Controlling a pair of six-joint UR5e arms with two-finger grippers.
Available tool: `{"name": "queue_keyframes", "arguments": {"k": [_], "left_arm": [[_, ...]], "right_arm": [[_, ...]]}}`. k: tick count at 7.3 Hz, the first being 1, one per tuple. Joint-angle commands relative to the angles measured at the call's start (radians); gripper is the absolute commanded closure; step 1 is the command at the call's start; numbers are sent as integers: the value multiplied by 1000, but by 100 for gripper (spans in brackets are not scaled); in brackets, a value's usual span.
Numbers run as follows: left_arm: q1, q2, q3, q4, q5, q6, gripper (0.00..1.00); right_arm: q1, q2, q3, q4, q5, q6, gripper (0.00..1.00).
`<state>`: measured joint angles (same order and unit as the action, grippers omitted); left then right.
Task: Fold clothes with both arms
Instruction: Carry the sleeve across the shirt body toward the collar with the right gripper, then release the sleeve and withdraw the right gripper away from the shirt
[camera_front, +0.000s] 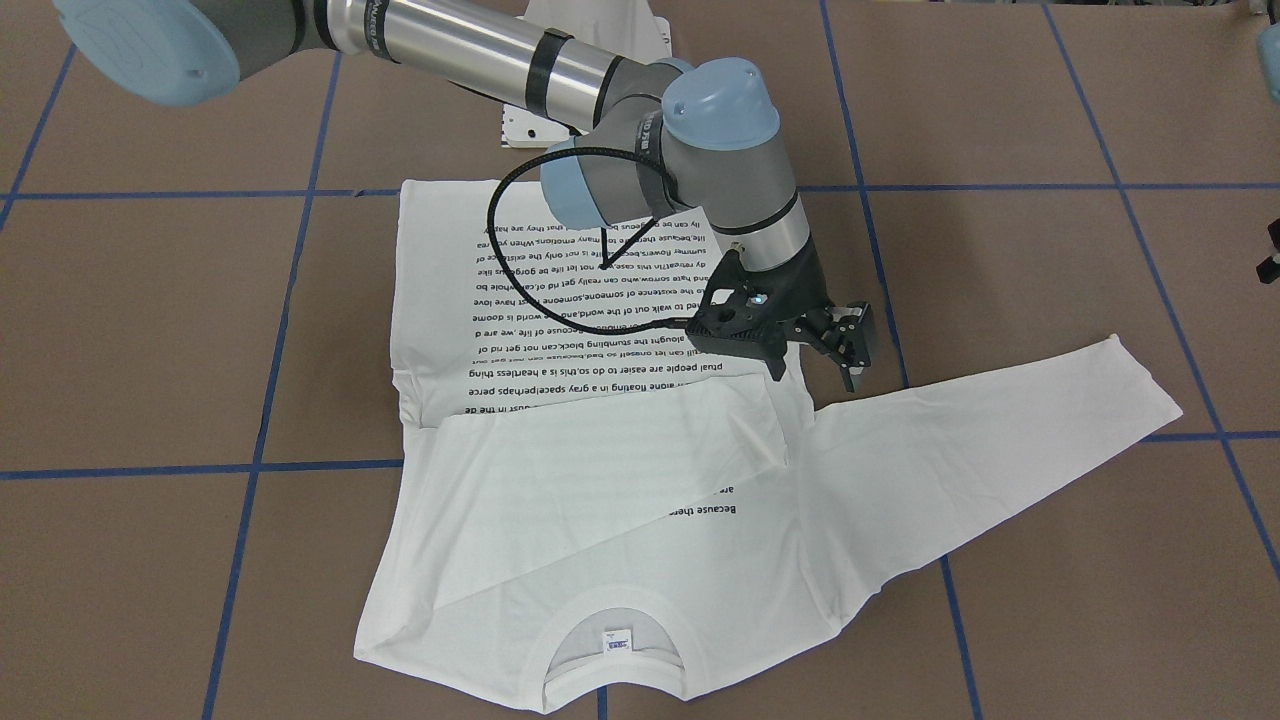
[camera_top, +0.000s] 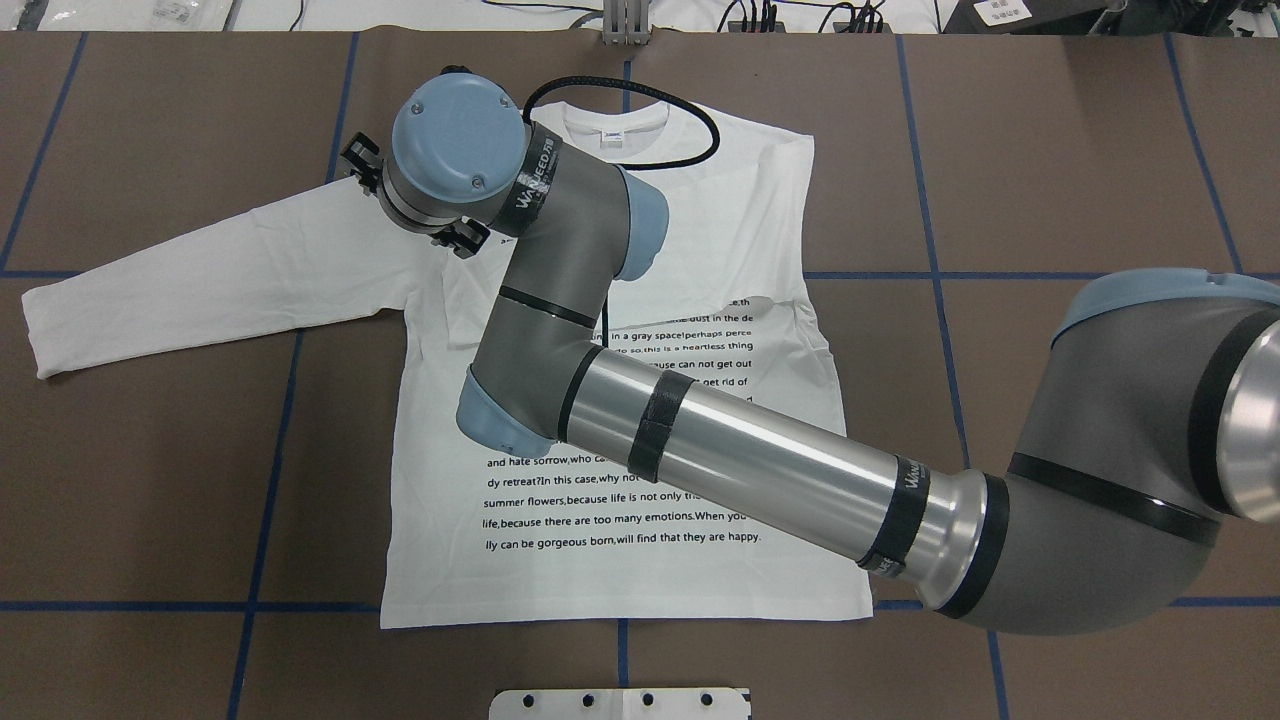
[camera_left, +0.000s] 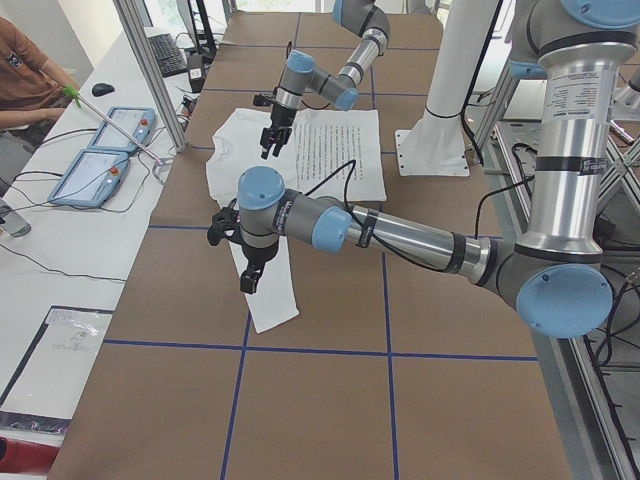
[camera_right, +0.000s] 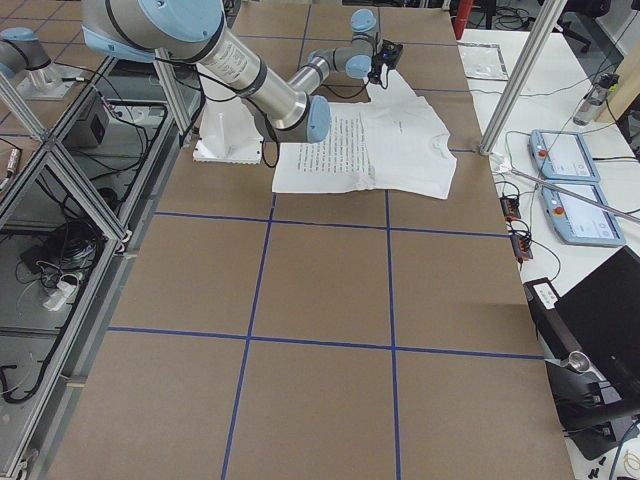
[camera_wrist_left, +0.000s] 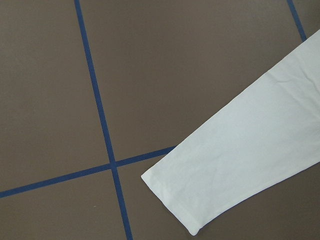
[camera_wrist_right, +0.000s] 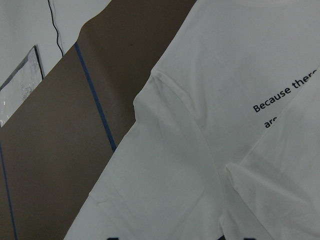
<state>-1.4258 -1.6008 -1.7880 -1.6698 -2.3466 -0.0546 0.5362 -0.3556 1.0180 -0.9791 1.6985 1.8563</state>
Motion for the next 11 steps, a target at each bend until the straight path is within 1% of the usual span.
{"name": "queue_keyframes", "arguments": {"k": [1,2,3,4,5,6,7,8,9,11], "left_arm": [[94,-11,37,-37,1,-16,0],[97,-40,118,-47,1,-16,0],[99,-106,236,-50,0,-19,0],[113,-138,316,-89,3,-56,0],[126,-143,370,-155,3,-103,0],[131,-175,437,-201,3,-128,1],[133,-218,506,-202,3,-139,5],[134,-228,553,-203,1,-148,13],[134,-228,585,-203,0,-165,24],[137,-229,640,-257,0,-166,25]], "right_arm": [[33,-204,315,-149,29,1,1],[95,-341,458,-168,120,-6,1],[175,-476,563,-168,227,-29,1],[248,-628,649,-164,313,-131,1],[328,-752,709,-168,393,-278,1],[434,-840,712,-170,506,-408,1],[518,-926,709,-167,576,-575,1],[551,-974,706,-167,592,-697,1],[556,-976,703,-168,592,-706,1],[556,-982,706,-165,592,-704,1]]}}
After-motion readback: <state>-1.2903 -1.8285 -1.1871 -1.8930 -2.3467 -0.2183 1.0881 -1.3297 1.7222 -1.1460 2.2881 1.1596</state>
